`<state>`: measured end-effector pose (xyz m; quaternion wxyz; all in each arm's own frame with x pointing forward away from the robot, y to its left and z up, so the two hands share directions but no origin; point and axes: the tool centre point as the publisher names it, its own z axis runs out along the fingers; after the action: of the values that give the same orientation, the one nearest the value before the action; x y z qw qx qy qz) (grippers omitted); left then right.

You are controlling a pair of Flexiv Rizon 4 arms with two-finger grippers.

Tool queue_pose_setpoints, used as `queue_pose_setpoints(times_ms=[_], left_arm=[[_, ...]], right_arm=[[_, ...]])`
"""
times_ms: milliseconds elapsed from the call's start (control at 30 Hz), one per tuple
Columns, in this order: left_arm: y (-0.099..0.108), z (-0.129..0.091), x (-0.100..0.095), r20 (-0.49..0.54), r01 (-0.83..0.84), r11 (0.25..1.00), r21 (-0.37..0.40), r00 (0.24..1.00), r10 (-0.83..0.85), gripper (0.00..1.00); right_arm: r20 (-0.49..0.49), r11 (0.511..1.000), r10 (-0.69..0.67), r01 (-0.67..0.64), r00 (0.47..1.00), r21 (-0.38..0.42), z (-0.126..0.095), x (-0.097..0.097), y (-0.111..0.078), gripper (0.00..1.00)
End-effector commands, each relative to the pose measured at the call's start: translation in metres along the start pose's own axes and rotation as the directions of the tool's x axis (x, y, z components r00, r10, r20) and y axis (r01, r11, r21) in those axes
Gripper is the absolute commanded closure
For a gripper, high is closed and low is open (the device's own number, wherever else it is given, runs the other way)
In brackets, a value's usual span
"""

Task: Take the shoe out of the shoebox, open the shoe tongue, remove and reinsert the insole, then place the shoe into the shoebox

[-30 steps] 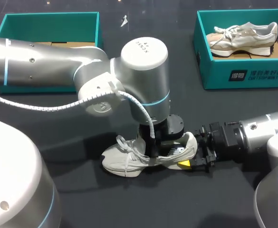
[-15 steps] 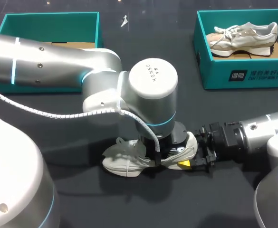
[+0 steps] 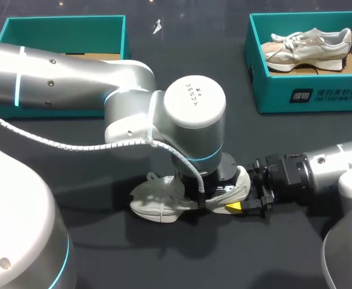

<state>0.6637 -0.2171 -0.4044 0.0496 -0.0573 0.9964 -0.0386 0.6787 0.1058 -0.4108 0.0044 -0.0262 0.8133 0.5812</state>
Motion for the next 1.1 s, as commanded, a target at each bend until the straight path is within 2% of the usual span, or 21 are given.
queue_pose_setpoints(times_ms=[33, 467, 833, 1100], left_arm=[[0.003, 0.014, -0.015, -0.032, -0.003, 1.0, 0.015, 0.999, 0.004, 1.0], [0.002, 0.001, -0.008, -0.081, -0.019, 0.998, 0.058, 0.996, 0.023, 1.0], [0.007, -0.018, -0.029, -0.248, 0.15, 0.978, 0.144, 0.962, -0.111, 1.0], [0.01, -0.028, -0.037, -0.338, 0.184, 0.964, 0.193, 0.935, -0.111, 1.0]], right_arm=[[-0.001, 1.0, -0.001, 0.001, 1.0, 0.004, 0.0, 0.004, 0.002, 1.0], [-0.001, 1.0, -0.001, 0.001, 1.0, 0.004, 0.0, 0.004, 0.002, 1.0], [-0.001, 1.0, -0.001, 0.001, 1.0, 0.004, 0.0, 0.004, 0.002, 1.0], [-0.001, 1.0, -0.001, 0.001, 1.0, 0.004, 0.0, 0.004, 0.002, 1.0]])
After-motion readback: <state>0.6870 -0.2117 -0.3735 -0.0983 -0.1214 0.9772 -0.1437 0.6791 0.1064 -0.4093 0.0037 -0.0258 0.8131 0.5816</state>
